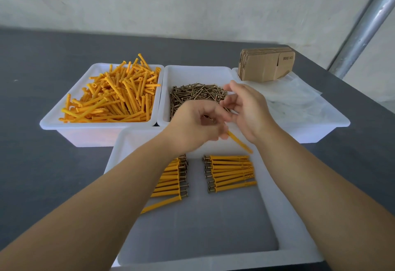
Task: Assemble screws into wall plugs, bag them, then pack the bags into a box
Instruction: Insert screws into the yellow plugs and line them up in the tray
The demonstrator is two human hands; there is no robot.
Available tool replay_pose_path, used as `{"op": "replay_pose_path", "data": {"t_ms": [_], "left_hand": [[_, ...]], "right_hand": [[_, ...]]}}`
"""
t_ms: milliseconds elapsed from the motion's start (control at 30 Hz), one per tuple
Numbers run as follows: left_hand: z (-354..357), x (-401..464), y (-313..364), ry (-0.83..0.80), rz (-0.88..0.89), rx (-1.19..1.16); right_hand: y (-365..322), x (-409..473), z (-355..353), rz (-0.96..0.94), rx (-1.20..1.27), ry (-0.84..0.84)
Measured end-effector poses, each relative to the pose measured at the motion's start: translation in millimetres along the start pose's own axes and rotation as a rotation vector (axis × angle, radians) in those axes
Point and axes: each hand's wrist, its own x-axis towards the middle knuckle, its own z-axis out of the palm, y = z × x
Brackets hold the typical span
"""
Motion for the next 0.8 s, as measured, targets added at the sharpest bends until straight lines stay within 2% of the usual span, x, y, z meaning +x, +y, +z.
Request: {"op": "replay_pose_path", "data": {"t_ms": [67,200,333,400,467,533,600,667,700,800], "left_hand": [[7.9,-1.8,-1.5,-0.060,0.029,0.193],[26.0,-3.8,-11.2,-0.078,0.087,0.533],[44.7,-1.1,-23.7,-0.136,0.056,1.089],[50.2,-4.8,-17.9,-0.191,0.078,1.233],[52.5,-10.6,-10.5,-0.270,0.172,1.386],[49.1,-14.2,-6.2,-0.205,0.238,1.496],[50.4,-12.9,-9.2,-0.217,0.275,1.523],[49.8,-3.8,-14.8,-0.225,0.238,1.370],[45.9,1.0,-14.5,-0.181,0.201,1.299],[19.8,10.4,-7.3,0.176,0.244,1.053]], "right_hand": [[1.5,0.7,-1.7,0.001,0.026,0.021],[3.5,0.6,0.9,-0.025,-0.024,-0.002],[4.7,0.4,1.5,-0.032,-0.037,-0.011],[4.8,0.1,1.3,-0.037,-0.034,-0.016],[5.3,0.7,0.5,-0.044,-0.041,-0.023],[5.2,0.0,1.0,-0.047,-0.063,-0.030],[6.2,0.1,1.5,-0.046,-0.069,-0.033],[7.3,-0.3,2.4,-0.081,-0.118,0.001],[8.4,0.8,1.4,-0.150,-0.237,0.040],[10.4,6.7,-4.2,-0.466,-0.769,0.149]]}}
